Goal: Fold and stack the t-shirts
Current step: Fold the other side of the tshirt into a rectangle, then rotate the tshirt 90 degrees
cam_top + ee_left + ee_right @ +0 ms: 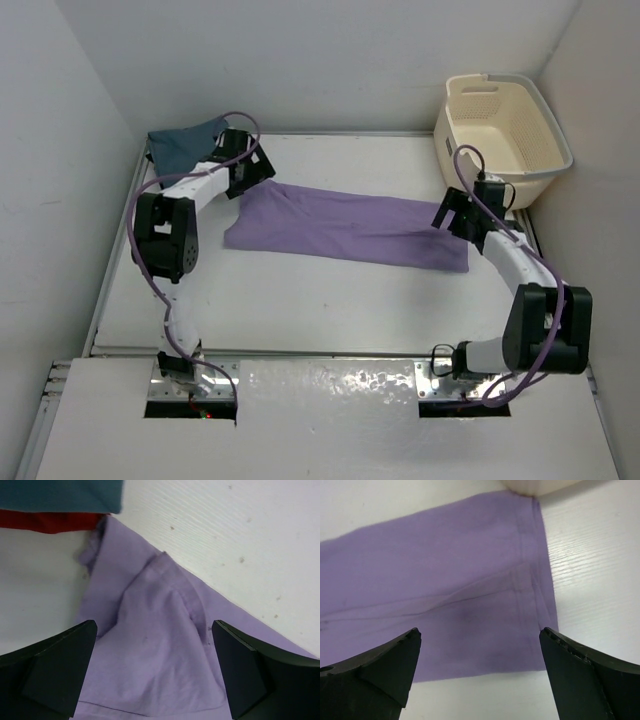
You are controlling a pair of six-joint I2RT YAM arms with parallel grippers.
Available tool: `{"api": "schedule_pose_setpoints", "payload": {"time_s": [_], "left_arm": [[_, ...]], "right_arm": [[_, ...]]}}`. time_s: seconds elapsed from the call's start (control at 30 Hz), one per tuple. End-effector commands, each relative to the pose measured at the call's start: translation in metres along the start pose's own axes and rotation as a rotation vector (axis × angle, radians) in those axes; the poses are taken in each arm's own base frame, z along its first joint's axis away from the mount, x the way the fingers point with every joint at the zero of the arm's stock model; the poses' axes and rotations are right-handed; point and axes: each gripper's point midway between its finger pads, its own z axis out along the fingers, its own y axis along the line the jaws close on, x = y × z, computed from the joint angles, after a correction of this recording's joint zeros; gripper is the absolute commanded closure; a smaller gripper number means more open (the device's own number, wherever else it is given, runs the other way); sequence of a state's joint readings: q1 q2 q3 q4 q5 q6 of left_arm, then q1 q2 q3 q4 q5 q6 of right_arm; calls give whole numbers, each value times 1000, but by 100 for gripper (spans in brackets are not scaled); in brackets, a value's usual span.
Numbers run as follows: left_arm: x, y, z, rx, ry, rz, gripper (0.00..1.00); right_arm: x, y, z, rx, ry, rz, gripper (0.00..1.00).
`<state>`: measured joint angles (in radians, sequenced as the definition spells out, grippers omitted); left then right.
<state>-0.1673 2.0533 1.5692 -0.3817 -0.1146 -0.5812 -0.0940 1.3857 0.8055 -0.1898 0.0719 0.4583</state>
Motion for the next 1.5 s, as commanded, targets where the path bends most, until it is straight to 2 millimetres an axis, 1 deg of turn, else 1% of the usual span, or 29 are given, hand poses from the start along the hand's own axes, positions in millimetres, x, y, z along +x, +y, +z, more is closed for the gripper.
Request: {"api": "schedule_pose_setpoints", "payload": {"time_s": [0.0, 0.17, 0.2, 0.23, 0.33, 0.37, 0.4, 0.47, 0.53, 0.6, 0.63, 0.67, 0.7, 0.73, 0.77, 0.8, 0.83, 0.87, 0.9, 0.93, 0.97, 1.07, 1.1, 1.13, 1.17, 1.2, 1.23, 1.27, 1.47], "left_arm": [[-18, -35, -35, 146, -52, -5, 0], [20, -42, -36, 174, 10, 37, 0], [30, -40, -33, 167, 29, 44, 0], [36, -39, -27, 164, 39, 47, 0], [50, -41, -11, 175, 81, 55, 0], [66, -40, 2, 179, 136, 63, 0], [67, -46, 7, 193, 146, 65, 0], [85, -45, 23, 184, 196, 70, 0], [94, -44, 38, 166, 217, 73, 0], [88, -48, 47, 166, 199, 85, 0], [95, -44, 61, 152, 212, 96, 0], [80, -59, 66, 179, 181, 98, 0], [94, -53, 83, 160, 221, 113, 0], [98, -63, 88, 207, 249, 125, 0], [81, -86, 91, 256, 207, 131, 0], [79, -97, 97, 275, 194, 136, 0], [97, -99, 114, 301, 232, 157, 0], [79, -134, 109, 385, 187, 169, 0], [79, -148, 112, 422, 186, 169, 0], [95, -159, 122, 478, 222, 169, 0], [82, -197, 112, 594, 149, 187, 0], [94, -236, 108, 748, 98, 158, 0], [87, -254, 103, 825, 42, 141, 0], [103, -258, 108, 870, 90, 88, 0], [96, -280, 94, 952, 63, 68, 0], [112, -280, 106, 968, 106, 25, 0], [108, -296, 94, 1023, 92, 24, 0], [109, -301, 92, 1042, 71, 14, 0], [93, -307, 104, 961, -86, -81, 0]], "right_arm": [[5, 22, -2, -98, -9, -82, 1], [20, 40, 23, -154, 73, -117, 1], [14, 45, 28, -163, 60, -116, 1], [17, 46, 41, -164, 73, -116, 1], [14, 49, 61, -152, 99, -131, 1], [24, 47, 71, -142, 132, -134, 1], [27, 45, 76, -136, 139, -134, 1], [39, 40, 83, -116, 181, -132, 1], [59, 30, 87, -78, 240, -127, 1], [79, 25, 81, -64, 294, -111, 1], [86, 24, 76, -56, 309, -99, 1], [106, 17, 68, -36, 351, -70, 1], [111, 25, 56, -56, 350, -79, 1], [121, 26, 48, -59, 360, -75, 1], [151, 26, 33, -61, 414, -92, 1], [155, 33, 18, -82, 407, -109, 1], [168, 36, 7, -94, 434, -128, 1], [200, 43, -11, -135, 492, -186, 1], [213, 50, -24, -171, 518, -210, 1], [237, 64, -47, -267, 562, -272, 1], [248, 73, -58, -338, 580, -304, 1], [289, 103, -106, -622, 676, -422, 1], [292, 116, -115, -705, 672, -443, 1], [307, 125, -134, -791, 696, -511, 1], [311, 134, -142, -856, 683, -556, 1], [317, 136, -147, -877, 686, -598, 1], [324, 141, -154, -911, 684, -665, 1], [325, 143, -157, -924, 688, -688, 1], [318, 173, -168, -1024, 678, -738, 1]]}}
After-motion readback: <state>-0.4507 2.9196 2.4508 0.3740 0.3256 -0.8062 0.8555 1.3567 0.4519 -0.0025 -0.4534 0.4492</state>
